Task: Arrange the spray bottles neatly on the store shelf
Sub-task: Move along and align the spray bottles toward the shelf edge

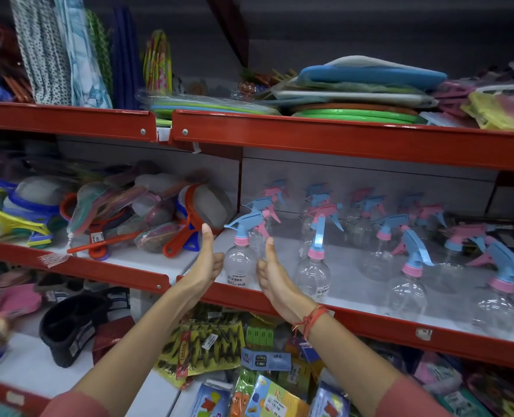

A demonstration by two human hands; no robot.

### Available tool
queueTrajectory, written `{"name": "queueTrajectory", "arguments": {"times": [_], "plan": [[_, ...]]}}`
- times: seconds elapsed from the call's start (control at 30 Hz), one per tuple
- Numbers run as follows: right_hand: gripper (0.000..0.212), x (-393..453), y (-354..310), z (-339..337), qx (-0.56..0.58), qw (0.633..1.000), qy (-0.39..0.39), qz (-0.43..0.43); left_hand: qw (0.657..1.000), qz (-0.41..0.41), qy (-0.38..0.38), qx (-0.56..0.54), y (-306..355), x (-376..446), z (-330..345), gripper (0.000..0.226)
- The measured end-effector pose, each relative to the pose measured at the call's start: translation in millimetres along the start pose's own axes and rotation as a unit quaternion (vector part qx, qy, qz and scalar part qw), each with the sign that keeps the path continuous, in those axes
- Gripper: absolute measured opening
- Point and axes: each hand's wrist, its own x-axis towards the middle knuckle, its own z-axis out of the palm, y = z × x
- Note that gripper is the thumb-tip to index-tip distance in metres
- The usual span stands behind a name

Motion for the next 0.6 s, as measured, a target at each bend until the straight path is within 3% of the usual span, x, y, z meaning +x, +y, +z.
{"name": "queueTrajectory", "arguments": {"times": [0.1,0.23,0.4,0.53,0.57,0.6], "plan": [[0.110,-1,3,1,-0.017,1.000,0.002,0.002,1.000,-0.005,-0.015,-0.013,0,1,-4,0.106],[0.073,-5,-2,2,-0.028,1.000,0.006,0.000,1.000,0.000,-0.011,-0.020,-4,3,-4,0.103],[0.091,-11,-2,3,-0.032,0.999,0.005,0.000,1.000,0.014,-0.002,-0.022,-7,4,-3,0.101],[0.059,-21,-9,4,-0.046,0.999,-0.001,-0.014,1.000,0.009,-0.007,-0.017,-7,2,-2,0.116],[0.061,-25,-11,4,-0.049,0.999,-0.004,-0.017,1.000,0.014,-0.001,-0.017,-6,0,0,0.112],[0.076,-28,-10,3,-0.052,0.999,-0.002,-0.011,0.999,0.023,0.011,-0.018,-6,-2,2,0.107]]}}
